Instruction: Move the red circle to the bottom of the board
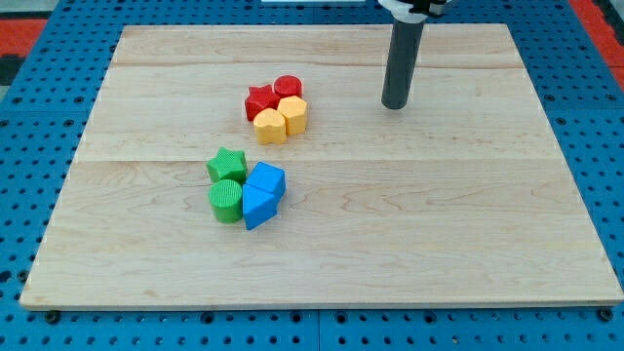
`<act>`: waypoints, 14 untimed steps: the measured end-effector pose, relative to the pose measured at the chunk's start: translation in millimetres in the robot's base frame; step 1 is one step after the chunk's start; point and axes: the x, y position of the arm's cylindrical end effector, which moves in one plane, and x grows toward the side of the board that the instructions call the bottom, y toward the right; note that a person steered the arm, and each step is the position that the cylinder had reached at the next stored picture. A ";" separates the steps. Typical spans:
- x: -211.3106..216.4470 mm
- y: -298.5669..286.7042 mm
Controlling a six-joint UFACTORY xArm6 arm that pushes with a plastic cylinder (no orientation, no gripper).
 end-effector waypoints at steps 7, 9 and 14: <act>-28.1 -153.4; -66.6 -60.1; -22.2 -70.5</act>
